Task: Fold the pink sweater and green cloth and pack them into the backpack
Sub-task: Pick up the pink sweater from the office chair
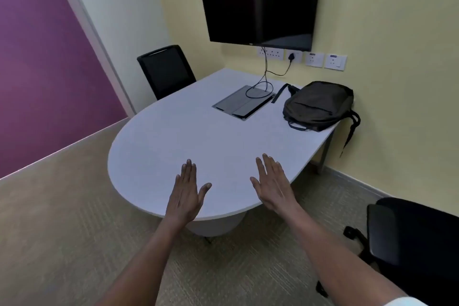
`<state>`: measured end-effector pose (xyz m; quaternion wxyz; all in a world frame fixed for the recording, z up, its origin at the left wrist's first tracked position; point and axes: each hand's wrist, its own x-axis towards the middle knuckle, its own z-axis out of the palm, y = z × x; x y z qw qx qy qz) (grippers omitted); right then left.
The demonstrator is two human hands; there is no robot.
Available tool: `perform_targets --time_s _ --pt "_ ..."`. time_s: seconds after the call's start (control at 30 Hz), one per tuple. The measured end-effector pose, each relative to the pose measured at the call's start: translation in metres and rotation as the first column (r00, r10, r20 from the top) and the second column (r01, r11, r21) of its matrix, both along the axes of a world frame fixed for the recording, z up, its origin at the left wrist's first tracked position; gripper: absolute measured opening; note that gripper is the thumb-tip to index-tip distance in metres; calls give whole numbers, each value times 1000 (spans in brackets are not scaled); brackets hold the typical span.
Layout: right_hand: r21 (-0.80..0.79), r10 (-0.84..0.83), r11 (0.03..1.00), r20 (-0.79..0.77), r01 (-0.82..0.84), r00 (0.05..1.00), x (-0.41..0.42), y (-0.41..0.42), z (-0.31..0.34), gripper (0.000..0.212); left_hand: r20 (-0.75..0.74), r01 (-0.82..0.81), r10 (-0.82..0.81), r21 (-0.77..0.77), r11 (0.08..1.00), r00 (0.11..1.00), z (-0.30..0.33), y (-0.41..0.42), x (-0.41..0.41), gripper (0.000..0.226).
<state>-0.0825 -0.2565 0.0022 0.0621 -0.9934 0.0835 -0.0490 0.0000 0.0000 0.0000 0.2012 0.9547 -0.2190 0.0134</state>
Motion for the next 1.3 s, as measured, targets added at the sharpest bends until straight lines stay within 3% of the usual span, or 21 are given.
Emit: perform_targets --time_s 0.23,0.6,0.9,1.13,1.3 --pt "12 -128 992 20 128 992 -63 36 3 74 -8 142 -142 27 990 990 -2 15 -40 84" --pt "23 -251 968 29 250 968 -163 52 1 84 5 302 -303 32 953 953 -11 20 -94 86" --pt "-54 -272 959 98 278 957 -236 32 17 79 74 334 -336 36 942 939 7 -12 -145 79" --pt "-74 -267 957 152 280 952 -312 0 30 71 118 355 -351 -12 935 929 22 -64 -212 96" --pt "-91 -257 957 173 275 951 -372 -24 34 68 128 368 -365 -1 930 922 23 -92 -267 90"
